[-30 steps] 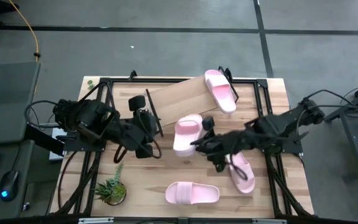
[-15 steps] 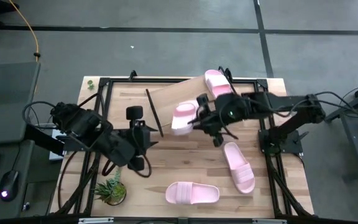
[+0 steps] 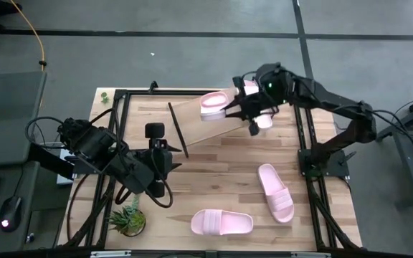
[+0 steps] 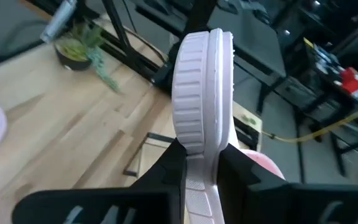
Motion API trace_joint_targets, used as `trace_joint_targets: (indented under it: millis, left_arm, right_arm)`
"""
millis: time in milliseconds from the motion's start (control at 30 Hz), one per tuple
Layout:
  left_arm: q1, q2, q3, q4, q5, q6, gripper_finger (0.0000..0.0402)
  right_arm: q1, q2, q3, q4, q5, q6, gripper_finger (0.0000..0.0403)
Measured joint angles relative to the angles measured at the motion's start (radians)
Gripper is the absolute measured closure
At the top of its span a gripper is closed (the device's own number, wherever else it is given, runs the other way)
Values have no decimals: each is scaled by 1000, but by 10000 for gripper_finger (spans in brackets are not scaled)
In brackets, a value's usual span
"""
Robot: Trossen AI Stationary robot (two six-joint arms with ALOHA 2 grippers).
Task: Pick and place slides into the shelf
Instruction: Put the pink slide on the shelf
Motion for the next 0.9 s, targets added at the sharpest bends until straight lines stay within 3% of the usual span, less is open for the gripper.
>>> trace_joint_targets:
  millis: [200, 533, 733, 900]
  left_arm:
    - [0, 0, 0, 0, -12, 3, 245]
    - [0, 0, 0, 2, -38, 3, 245]
    - [0, 0, 0, 2, -53, 4, 245]
    - [0, 0, 0, 6, -83, 3, 245]
  right_arm:
    - [-115, 0, 0, -2, -200, -25, 353]
    - [-219, 0, 0, -40, -251, -135, 356]
    - [-292, 0, 0, -98, -389, -201, 357]
    - [-350, 0, 0, -132, -436, -202, 357]
